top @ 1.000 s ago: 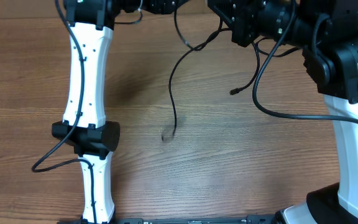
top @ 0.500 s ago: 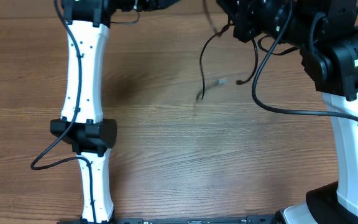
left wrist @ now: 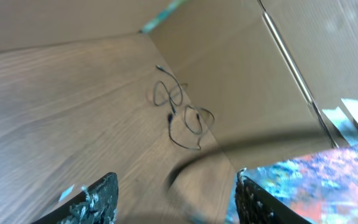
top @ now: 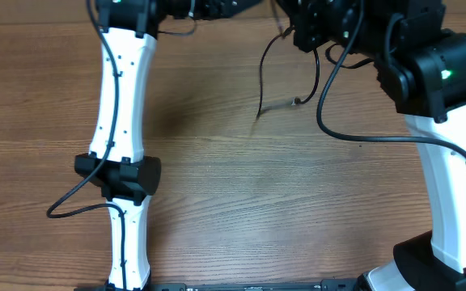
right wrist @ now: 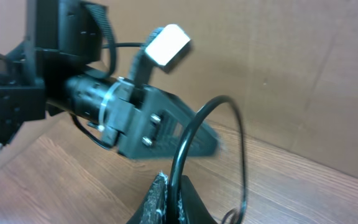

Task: Untangle cables
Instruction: 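Hold the cable up with both grippers, letting its end hang down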

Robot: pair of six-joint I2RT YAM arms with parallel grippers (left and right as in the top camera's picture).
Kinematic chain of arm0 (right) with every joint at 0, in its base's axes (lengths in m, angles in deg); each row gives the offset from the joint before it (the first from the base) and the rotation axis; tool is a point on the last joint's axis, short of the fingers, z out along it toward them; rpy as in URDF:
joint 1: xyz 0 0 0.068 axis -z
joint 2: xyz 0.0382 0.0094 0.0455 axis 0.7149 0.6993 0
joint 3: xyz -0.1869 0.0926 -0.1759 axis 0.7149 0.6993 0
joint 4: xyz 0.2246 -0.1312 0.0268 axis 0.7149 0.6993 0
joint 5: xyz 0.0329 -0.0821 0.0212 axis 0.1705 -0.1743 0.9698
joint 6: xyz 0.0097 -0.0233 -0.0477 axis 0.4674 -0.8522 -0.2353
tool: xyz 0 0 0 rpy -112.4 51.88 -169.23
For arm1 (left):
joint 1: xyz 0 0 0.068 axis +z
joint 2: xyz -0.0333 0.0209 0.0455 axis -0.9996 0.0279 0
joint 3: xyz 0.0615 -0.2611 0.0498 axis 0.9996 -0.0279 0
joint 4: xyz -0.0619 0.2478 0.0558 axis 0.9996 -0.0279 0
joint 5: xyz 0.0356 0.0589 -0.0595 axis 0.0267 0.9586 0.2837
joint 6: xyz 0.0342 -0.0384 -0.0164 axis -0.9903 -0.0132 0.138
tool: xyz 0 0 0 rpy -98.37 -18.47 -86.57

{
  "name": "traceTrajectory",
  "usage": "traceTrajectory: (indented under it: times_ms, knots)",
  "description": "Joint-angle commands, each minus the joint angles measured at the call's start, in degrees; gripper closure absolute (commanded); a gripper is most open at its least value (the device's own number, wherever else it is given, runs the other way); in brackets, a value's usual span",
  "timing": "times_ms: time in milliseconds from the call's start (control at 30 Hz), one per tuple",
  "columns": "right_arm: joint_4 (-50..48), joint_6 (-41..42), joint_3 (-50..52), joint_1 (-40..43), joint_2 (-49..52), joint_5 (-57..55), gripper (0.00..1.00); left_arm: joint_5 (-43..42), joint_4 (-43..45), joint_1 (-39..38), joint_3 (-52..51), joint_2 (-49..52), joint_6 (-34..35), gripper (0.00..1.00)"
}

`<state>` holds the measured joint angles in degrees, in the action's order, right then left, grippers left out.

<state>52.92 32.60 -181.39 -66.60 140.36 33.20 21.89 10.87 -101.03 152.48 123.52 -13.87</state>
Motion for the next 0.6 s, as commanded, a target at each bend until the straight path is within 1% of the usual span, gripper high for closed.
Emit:
traceTrajectory:
  times_ms: [0, 33, 67, 133, 200, 233, 333, 367, 567]
  knots:
    - [-0.5, -0.2, -0.5, -1.3, -0.2, 0.2, 0.96, 1.0, 0.2, -1.8, 0.7, 0.2, -1.3, 0.39]
    - [-0.5, -0.2, -0.5, -1.6, -0.2, 0.2, 0.96, 2.8, 0.2, -2.3, 0.7, 0.2, -1.3, 0.4]
    - [-0.5, -0.2, -0.5, -1.9, -0.2, 0.2, 0.96, 4.6, 0.2, -2.8, 0.7, 0.2, -1.3, 0.5]
    - [-0.4, -0.2, -0.5, -2.0, -0.2, 0.2, 0.96, 8.5, 0.2, -3.6, 0.7, 0.2, -1.8, 0.96]
    - [-0.1, -0.2, -0.5, -2.1, -0.2, 0.2, 0.96, 13.4, -0.5, -4.1, 0.7, 0.2, -2.0, 0.96]
    - [0.2, -0.2, -0.5, -2.1, -0.2, 0.2, 0.96, 17.6, -1.4, -4.1, 0.7, 0.2, -1.9, 0.96]
    - [1.5, -0.4, -0.5, -1.4, -0.2, -0.4, 0.96, 34.2, -6.9, -3.1, 0.7, 0.2, -1.5, 0.96]
    - [1.7, -0.4, -0.5, -1.0, -0.3, -0.4, 0.96, 37.6, -8.7, -2.3, 0.7, 0.2, -1.5, 0.96]
    - [1.8, 0.3, -0.5, 2.8, -0.3, -0.7, 0.96, 43.6, -16.3, 3.9, 0.8, 0.1, -2.1, 0.96]
